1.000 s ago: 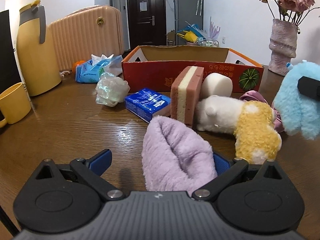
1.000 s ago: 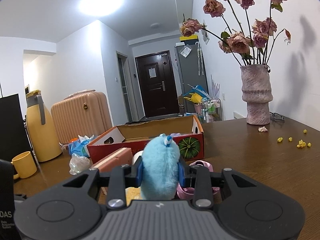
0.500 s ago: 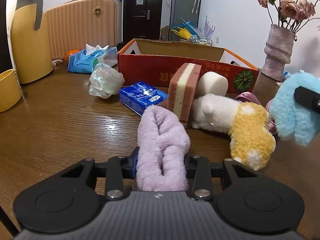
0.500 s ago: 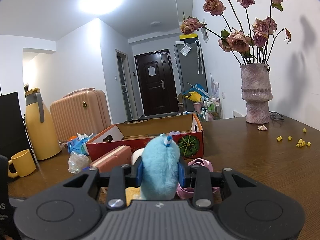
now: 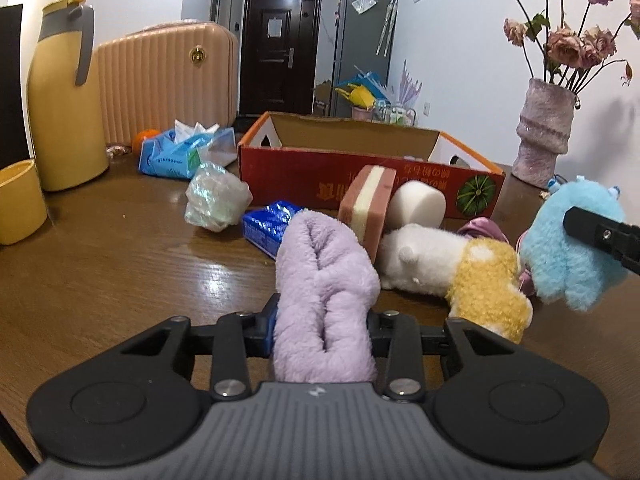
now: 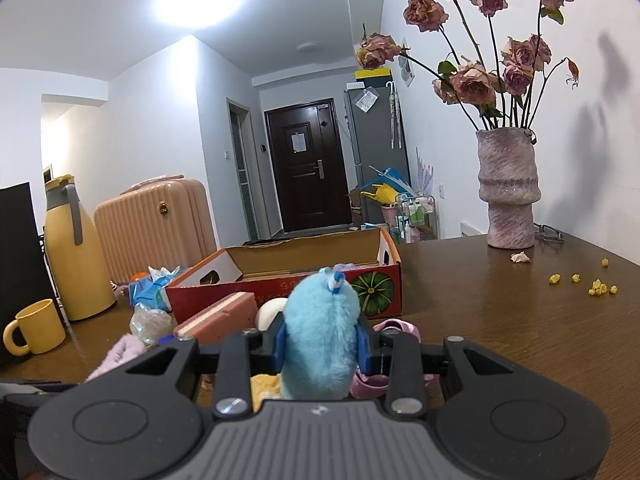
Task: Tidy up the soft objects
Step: 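Carry the light-blue plush and lilac slipper over the cardboard box with both grippers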
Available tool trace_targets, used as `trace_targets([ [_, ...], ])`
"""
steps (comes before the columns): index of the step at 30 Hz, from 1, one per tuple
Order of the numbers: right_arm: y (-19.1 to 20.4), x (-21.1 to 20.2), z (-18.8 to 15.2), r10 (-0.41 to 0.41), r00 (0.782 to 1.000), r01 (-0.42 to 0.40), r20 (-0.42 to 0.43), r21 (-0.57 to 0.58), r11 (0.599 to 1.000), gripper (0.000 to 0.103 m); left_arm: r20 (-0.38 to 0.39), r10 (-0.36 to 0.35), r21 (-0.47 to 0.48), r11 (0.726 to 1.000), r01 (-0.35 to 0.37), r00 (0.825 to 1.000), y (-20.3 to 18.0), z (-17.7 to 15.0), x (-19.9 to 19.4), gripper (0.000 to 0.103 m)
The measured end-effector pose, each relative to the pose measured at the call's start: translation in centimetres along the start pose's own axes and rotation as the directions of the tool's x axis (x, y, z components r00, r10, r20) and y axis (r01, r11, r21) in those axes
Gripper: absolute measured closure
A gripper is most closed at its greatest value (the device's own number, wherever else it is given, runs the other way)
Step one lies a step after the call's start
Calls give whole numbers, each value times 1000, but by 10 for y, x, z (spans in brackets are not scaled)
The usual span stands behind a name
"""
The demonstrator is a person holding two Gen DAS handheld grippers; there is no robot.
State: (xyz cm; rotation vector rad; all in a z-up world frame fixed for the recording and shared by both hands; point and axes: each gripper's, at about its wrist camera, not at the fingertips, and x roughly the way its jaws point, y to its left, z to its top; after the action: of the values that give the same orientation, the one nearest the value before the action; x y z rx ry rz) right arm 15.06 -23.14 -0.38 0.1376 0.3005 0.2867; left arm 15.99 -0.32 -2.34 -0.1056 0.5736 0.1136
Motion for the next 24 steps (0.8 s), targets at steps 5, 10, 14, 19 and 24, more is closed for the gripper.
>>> trace_targets([
  [5, 3, 5, 4, -12, 1000, 12, 2, -15, 1000, 71, 37, -11, 1, 1000, 11, 999, 3, 5, -6, 67],
  [10, 8, 10, 9, -21, 1000, 21, 4, -34, 999, 71, 71, -23, 1, 1000, 23, 997, 5, 13, -10, 67],
  [14, 14, 15, 15, -19, 1000, 20, 15, -49, 999, 71, 103, -27, 3, 1000, 27, 994, 6, 21, -13, 67],
  [19, 20, 22, 25, -15, 999, 17, 34, -62, 998, 71, 141, -24, 1, 1000, 24, 990, 8, 34, -13, 67],
  [24, 25, 32, 35, -11, 999, 15, 53, -69, 998, 71, 165, -18, -14, 1000, 21, 986, 10, 49, -8, 67],
])
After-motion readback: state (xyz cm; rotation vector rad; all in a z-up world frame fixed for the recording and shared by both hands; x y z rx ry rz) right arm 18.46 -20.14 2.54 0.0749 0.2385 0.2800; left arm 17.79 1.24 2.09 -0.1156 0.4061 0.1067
